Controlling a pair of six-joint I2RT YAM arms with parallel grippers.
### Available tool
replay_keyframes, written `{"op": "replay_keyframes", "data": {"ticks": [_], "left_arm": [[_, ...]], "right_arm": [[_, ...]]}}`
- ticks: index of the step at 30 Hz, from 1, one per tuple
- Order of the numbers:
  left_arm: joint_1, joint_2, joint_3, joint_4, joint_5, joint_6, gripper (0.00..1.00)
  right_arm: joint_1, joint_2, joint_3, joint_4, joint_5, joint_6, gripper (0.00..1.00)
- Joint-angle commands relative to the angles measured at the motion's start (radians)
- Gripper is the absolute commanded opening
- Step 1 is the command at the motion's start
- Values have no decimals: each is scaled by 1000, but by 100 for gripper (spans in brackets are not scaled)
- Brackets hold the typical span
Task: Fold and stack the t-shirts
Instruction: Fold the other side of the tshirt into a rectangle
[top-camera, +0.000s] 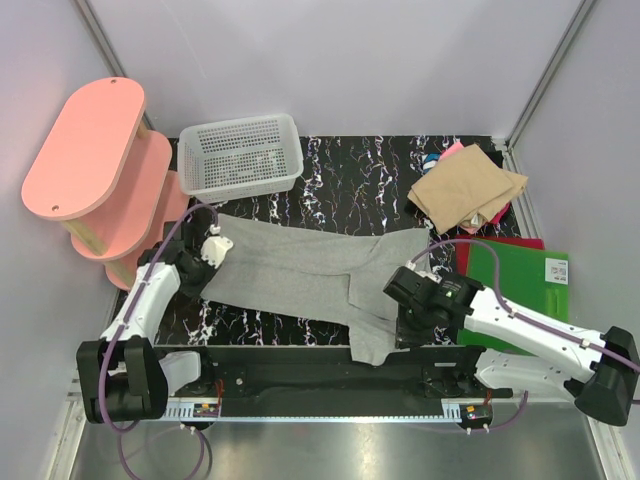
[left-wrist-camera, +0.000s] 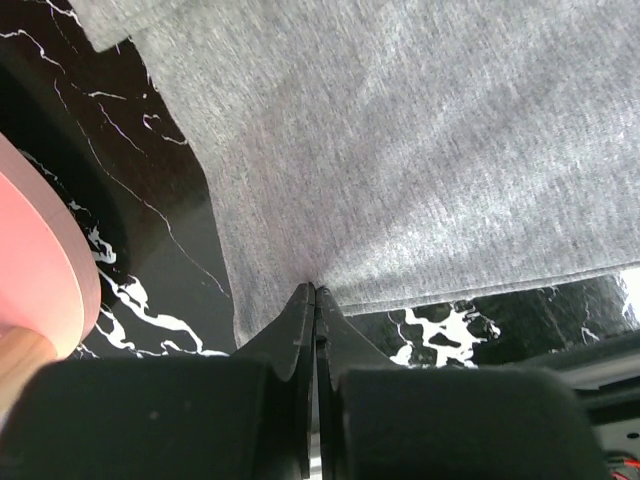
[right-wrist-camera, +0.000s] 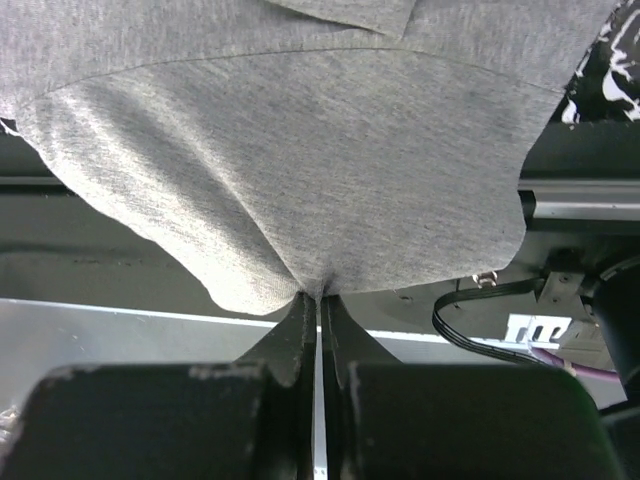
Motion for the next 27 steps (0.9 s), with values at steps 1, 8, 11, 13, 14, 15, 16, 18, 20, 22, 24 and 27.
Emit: {"op": "replay_keyframes", "data": {"ticks": [1, 8, 11, 13, 14, 15, 16, 18, 20, 22, 24, 27], "left_arm": [[4, -26, 14, -26, 22, 31, 0], [3, 115, 163, -18, 69, -22, 0], [4, 197, 238, -15, 80, -41, 0], [3, 247, 270, -15, 78, -48, 0], [3, 261, 290, -15, 78, -48, 0], [1, 273, 300, -13, 77, -48, 0], [3, 292, 306, -12, 75, -48, 0], [3, 312, 321, -7, 74, -48, 0], [3, 338, 332, -3, 69, -46, 0], [4, 364, 343, 4, 65, -49, 0], [3, 387, 350, 7, 65, -48, 0], [3, 421, 370, 11, 60, -51, 0]], "right_arm": [[-3, -36, 36, -67, -9, -4, 0], [-5, 65, 138, -68, 110, -38, 0], [-6, 138, 207, -68, 159, -73, 0], [-11, 166, 252, -65, 175, -91, 0], [-26, 183, 263, -64, 185, -97, 0], [-34, 189, 280, -62, 192, -113, 0], [-46, 194, 287, -55, 196, -120, 0], [-98, 200, 295, -44, 196, -149, 0], [-139, 199, 295, -16, 181, -185, 0], [-199, 202, 297, 10, 175, -209, 0], [-242, 218, 300, 28, 170, -237, 0], [-274, 263, 310, 66, 155, -269, 0]]}}
